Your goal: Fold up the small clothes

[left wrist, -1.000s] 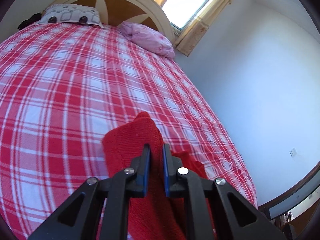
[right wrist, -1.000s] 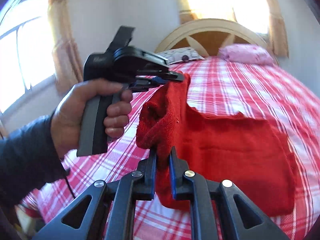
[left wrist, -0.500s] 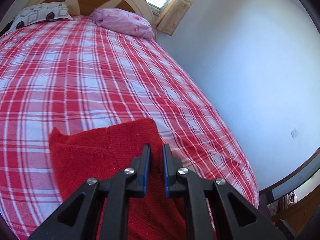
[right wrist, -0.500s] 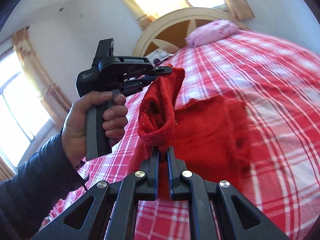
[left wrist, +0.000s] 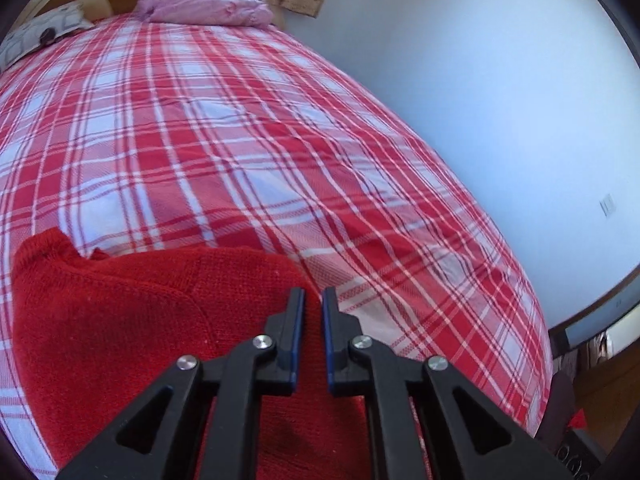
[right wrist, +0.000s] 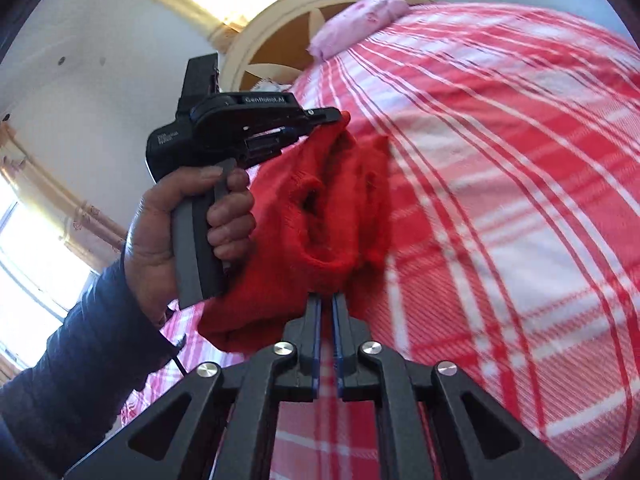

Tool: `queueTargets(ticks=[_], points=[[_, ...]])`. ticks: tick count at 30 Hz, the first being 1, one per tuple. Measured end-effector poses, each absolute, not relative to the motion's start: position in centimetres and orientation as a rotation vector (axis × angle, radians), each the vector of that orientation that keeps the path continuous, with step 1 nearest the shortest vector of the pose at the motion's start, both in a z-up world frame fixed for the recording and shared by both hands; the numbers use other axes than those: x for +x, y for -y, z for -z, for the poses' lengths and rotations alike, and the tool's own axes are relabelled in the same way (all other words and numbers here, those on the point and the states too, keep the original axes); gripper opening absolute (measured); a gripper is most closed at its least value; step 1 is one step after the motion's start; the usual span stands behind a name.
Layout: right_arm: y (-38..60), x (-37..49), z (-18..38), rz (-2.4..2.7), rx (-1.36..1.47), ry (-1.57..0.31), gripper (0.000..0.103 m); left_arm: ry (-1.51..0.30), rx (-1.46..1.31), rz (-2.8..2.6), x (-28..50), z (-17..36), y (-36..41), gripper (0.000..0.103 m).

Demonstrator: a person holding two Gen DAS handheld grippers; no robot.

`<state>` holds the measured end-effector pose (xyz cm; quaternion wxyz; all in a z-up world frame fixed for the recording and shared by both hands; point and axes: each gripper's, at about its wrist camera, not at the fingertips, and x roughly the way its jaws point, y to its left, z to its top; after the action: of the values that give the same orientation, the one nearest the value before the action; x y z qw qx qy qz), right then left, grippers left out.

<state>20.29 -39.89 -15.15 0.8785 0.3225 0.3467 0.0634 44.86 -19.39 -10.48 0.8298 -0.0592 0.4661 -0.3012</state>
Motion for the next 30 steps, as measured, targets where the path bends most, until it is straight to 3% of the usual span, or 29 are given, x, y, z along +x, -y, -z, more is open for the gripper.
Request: queueTargets(ticks=[3,5,7,9,10,12,13,14,15,21,24,25,26,30], points=[[41.1,19.9,15.9,-0.116,0.692,-0.728,0.005,-0.956,-0.056,0.667,43.6,10.0,20.7,0.011],[41.9,19.6,15.8,-0.125,0.707,-0.700,0.005,-0.918,0.000,0.662,42.4,8.9,21.1,0.025],[42.4,19.3,15.5,-0.106,0.688,-0.666,0.005,-0.866,0.032,0.661,41.1,7.7,20.7,0.062],[42.5,19.1,15.3,-0.098,0.669,-0.646,0.005,-0.773,0.057,0.636,39.2,6.2,18.8,0.074],[42.5,19.0,15.1,-0.099,0.661,-0.631,0.006,-0.738,0.065,0.628,38.2,5.6,17.6,0.074],[42.3,18.8,14.5,-0.096,0.650,-0.601,0.021,-0.710,0.087,0.583,36.9,5.3,15.4,0.078],[42.0,18.7,14.0,-0.109,0.645,-0.585,0.054,-0.701,0.090,0.549,36.1,5.4,14.0,0.083],[41.8,18.5,13.4,-0.122,0.648,-0.557,0.078,-0.696,0.090,0.528,35.8,5.5,13.1,0.086],[41.5,18.5,12.8,-0.135,0.642,-0.529,0.078,-0.686,0.092,0.491,35.0,5.9,11.6,0.090],[38.7,21.2,10.1,-0.127,0.487,-0.523,0.075,-0.715,0.035,0.376,32.1,8.8,6.6,0.093],[38.2,23.8,11.6,-0.157,0.511,-0.639,0.053,-0.754,-0.014,0.388,31.1,10.4,6.1,0.093],[37.9,24.2,12.2,-0.147,0.492,-0.672,0.026,-0.761,-0.012,0.395,30.8,10.9,6.2,0.093],[37.7,24.2,12.6,-0.131,0.477,-0.691,0.010,-0.766,0.001,0.399,30.5,11.4,6.4,0.093],[37.6,22.3,13.1,-0.110,0.456,-0.734,0.007,-0.743,0.082,0.385,29.6,12.2,7.1,0.094]])
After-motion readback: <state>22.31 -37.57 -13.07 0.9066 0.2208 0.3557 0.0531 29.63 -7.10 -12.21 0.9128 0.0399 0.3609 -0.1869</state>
